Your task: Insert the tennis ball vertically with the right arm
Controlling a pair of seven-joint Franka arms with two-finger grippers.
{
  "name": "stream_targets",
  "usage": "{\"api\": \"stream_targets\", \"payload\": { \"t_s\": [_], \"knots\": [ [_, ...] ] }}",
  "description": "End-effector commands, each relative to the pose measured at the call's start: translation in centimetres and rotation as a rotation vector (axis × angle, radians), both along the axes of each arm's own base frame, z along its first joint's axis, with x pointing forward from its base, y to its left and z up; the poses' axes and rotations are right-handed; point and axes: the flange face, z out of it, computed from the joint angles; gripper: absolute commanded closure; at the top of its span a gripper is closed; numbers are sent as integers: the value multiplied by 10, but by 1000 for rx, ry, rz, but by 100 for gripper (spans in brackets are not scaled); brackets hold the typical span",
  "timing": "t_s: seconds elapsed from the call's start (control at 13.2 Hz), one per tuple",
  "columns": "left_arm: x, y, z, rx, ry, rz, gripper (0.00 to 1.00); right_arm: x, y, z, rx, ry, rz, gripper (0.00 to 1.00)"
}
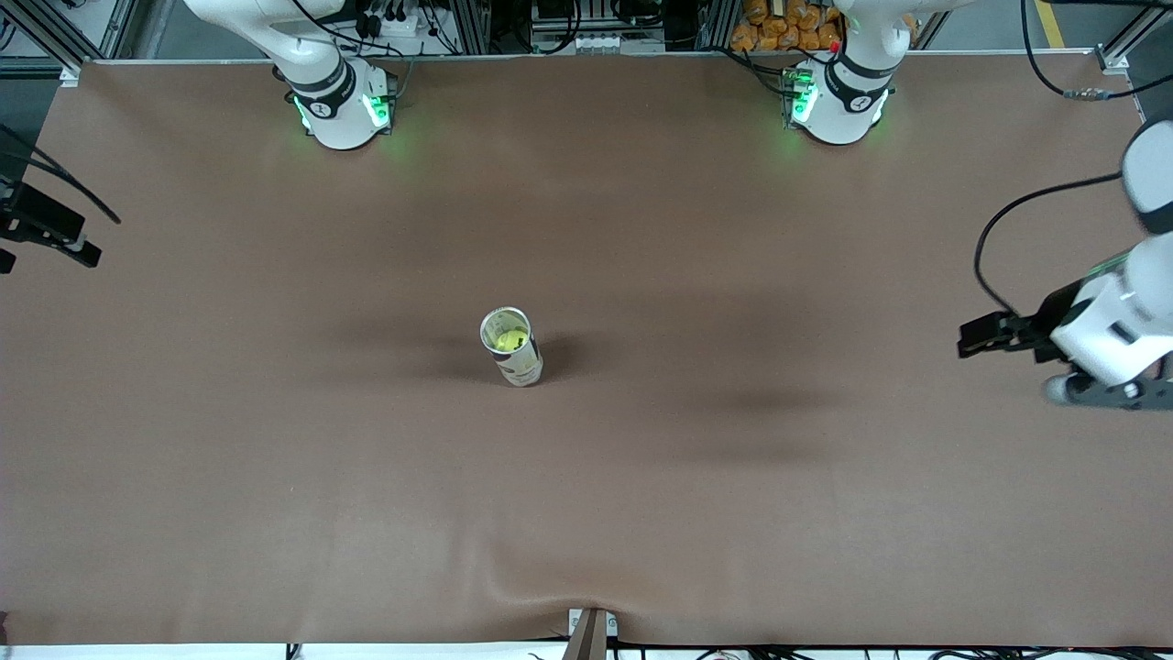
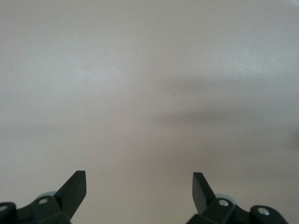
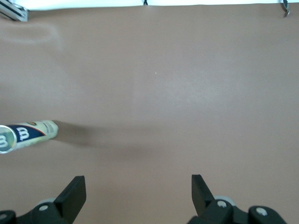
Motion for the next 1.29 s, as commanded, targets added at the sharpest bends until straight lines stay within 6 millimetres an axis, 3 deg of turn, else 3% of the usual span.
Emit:
{"api": "stream_targets", "payload": {
  "t_s": [0.0,0.23,0.3,0.61,0.83,1.21],
  "knots": [
    [-28,23,31,-30,24,66,0,-18,22,-3,-60,1,45,0],
    [-49,18,65,-12,-6,22,0,-32,14,9,-54,11,39,0],
    [-53,15,69,-9,-10,13,0,-35,20,10,-61,21,53,0],
    [-60,9,69,33,-14,-52,0,-31,15,-4,-76,49,43,0],
    [-58,6,71,45,-2,-57,0,-33,2,-29,-81,112,24,0],
    [-61,9,70,53,25,-53,0,-34,1,-27,-81,114,22,0]
  ]
}}
